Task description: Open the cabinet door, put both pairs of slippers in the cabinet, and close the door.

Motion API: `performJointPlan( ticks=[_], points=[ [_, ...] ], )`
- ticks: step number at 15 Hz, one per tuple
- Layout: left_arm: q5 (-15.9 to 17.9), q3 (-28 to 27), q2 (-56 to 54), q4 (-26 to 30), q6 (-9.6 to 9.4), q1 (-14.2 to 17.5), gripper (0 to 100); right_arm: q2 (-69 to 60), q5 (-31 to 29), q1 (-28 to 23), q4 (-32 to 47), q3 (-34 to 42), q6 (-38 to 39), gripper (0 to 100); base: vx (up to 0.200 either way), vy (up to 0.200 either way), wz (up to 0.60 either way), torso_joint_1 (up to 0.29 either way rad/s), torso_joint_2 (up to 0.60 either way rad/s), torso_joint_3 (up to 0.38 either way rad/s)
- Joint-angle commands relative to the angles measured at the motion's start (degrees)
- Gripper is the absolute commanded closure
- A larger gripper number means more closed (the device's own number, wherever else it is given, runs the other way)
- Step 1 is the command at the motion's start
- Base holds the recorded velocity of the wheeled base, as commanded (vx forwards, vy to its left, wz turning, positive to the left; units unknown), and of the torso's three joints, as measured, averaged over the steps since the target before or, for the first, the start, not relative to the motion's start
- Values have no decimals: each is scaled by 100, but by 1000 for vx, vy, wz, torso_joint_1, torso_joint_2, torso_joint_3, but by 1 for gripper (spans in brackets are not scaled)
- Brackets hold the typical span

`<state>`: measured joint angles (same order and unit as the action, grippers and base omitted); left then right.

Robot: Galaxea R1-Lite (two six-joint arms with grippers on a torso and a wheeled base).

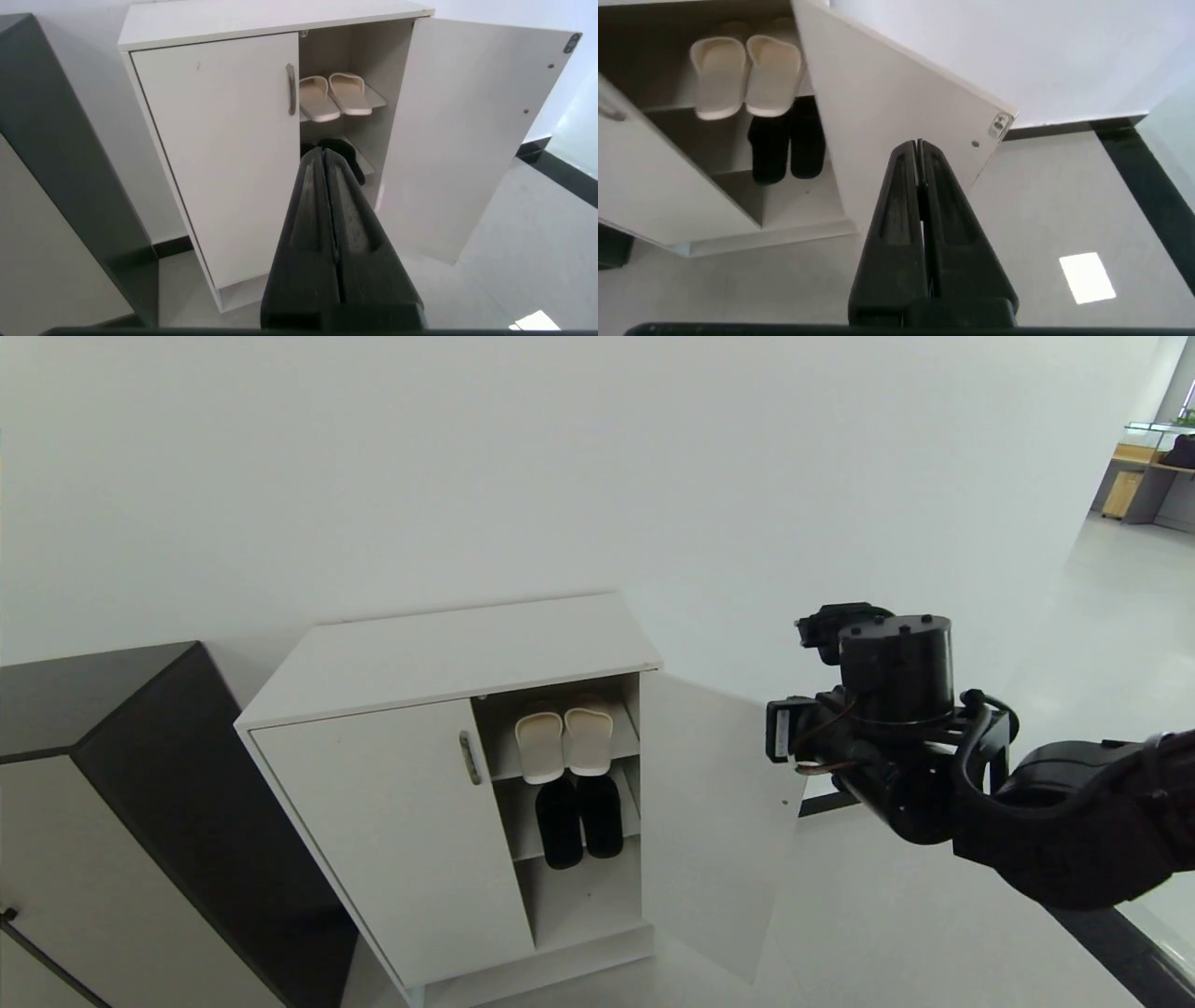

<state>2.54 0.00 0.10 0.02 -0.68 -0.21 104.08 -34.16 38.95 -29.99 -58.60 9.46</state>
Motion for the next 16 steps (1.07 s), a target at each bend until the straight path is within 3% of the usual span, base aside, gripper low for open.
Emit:
performJointPlan(
  ticks=[1,5,8,16],
  points=[
    [1,0,8,-2,-2,3,100,349,225,-379,11,-354,-6,100,0,0,0,0,0,0],
    [1,0,8,-2,-2,-6,100,877,709,-836,-7,-767,3,100,0,0,0,0,0,0],
    [1,0,8,-2,-2,3,100,1404,726,-1179,-7,-1312,30,100,0,0,0,0,0,0],
    [1,0,-1,-2,7,3,100,2186,735,-1478,-25,-1848,38,100,0,0,0,0,0,0]
  ],
)
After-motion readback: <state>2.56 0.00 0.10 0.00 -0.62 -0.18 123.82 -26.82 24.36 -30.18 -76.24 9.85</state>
